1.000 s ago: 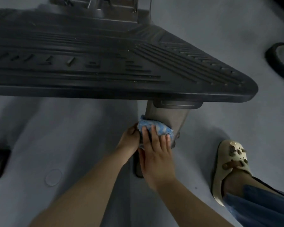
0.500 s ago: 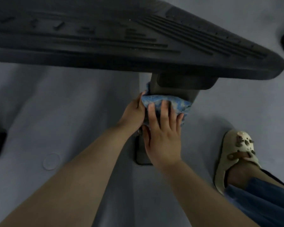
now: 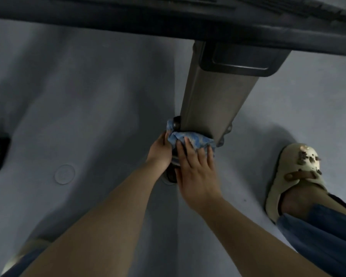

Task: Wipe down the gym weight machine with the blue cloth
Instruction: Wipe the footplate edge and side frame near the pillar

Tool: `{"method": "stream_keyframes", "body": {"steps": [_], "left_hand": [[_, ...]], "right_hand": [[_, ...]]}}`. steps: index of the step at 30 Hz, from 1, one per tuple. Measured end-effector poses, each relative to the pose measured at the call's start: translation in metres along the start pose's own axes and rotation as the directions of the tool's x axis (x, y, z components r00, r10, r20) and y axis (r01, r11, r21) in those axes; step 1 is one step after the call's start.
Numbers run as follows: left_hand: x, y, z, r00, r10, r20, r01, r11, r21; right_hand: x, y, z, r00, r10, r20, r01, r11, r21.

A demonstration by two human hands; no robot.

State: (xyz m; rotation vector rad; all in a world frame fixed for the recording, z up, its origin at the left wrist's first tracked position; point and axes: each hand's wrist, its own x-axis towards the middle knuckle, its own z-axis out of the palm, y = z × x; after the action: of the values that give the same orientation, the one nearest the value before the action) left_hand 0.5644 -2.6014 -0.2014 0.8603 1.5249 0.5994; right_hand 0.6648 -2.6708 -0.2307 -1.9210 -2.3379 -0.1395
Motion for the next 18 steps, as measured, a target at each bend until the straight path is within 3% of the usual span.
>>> {"method": "stream_keyframes", "body": {"steps": [4,7,9,14,18], "left_hand": [[0.002,0.011,0.001,0.998,0.047,-0.047,-0.055,0.984,-0.168],[0.002,0.006,0.006,0.999,0.026,-0.045,-0.038,0.959,-0.282],[0.005,0.004,0.008,1.000,-0.003,-0.011,0.001,0.971,-0.240],[0.020,0.011,0.007,0.998,-0.064,0.006,0.063,0.995,0.078],[0.032,0.000,-0.001,0.986,-0.156,0.061,0.160,0.985,-0.064]], "right_hand": [[0.021,-0.002,-0.019,0.993,-0.016,-0.117,0.019,1.000,0.024],[0.027,-0.002,-0.019,0.992,-0.030,-0.121,0.032,0.999,0.014],[0.024,0.001,-0.012,0.996,-0.049,-0.081,0.046,0.998,-0.039],[0.016,0.002,-0.003,0.998,-0.053,0.039,0.057,0.991,-0.119],[0.012,-0.001,0.003,0.998,-0.053,0.033,0.056,0.996,-0.075]]}}
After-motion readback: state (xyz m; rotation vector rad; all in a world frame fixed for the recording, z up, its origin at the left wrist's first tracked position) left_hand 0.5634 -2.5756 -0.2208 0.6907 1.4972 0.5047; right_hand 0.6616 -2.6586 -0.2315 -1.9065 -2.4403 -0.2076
